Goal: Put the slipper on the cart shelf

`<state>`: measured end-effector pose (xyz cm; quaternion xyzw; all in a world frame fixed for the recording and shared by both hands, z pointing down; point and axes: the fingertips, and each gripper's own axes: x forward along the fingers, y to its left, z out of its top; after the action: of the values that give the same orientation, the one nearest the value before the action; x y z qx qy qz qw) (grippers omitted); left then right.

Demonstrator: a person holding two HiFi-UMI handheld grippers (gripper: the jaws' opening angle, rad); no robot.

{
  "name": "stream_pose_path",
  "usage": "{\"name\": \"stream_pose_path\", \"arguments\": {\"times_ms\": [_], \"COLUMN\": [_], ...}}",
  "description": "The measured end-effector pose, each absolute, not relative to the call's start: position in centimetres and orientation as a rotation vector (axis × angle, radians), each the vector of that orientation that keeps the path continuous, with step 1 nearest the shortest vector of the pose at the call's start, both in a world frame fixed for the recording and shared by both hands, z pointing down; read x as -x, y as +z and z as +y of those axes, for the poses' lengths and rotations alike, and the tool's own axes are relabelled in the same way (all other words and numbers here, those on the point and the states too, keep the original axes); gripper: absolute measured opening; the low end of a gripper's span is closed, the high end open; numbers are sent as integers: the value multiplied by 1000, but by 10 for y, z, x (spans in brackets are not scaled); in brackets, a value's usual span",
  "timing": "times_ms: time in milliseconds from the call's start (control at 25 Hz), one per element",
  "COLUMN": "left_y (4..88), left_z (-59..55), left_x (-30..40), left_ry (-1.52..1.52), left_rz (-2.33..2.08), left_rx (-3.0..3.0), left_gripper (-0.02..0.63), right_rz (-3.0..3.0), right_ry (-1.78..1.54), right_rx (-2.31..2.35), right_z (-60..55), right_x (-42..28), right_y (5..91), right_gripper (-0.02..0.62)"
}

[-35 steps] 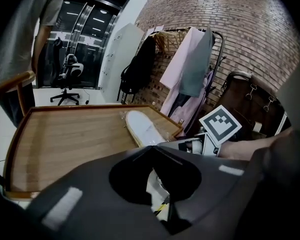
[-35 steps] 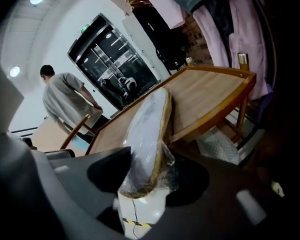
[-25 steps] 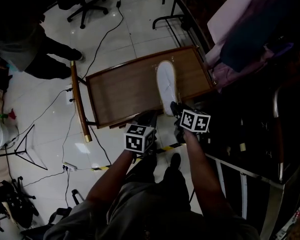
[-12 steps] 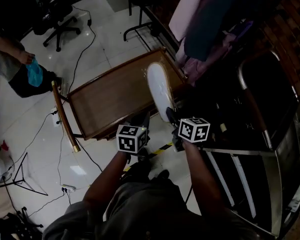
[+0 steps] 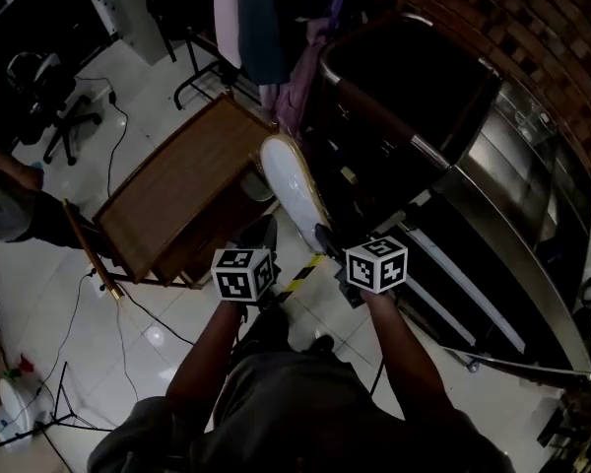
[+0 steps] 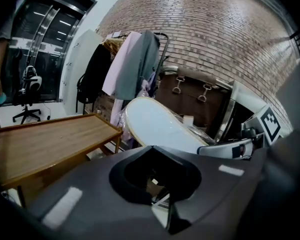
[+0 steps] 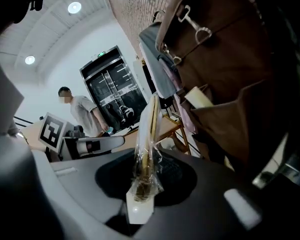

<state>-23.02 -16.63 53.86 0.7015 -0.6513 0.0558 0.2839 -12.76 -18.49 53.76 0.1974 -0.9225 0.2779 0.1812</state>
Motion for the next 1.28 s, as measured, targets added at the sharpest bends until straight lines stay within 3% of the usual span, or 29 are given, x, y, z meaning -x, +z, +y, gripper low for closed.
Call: {"name": "stream_pose_path", "arguments": {"times_ms": [720, 1280], "left_y": [510, 494], "left_z": [-136, -134], "left_x": [-34, -206], "left_ry": [222, 327], "left_rz": [-1411, -987], "left_rx": [-2248, -2526], "left_gripper": [8, 8], "right_rz": [-2562, -2392], "right_ry": [735, 834], "right_rx": [-942, -1578], "right_z": [-72, -78], "right_x": [-148, -313], "right_y": [526, 513], "right_gripper": [63, 63]}}
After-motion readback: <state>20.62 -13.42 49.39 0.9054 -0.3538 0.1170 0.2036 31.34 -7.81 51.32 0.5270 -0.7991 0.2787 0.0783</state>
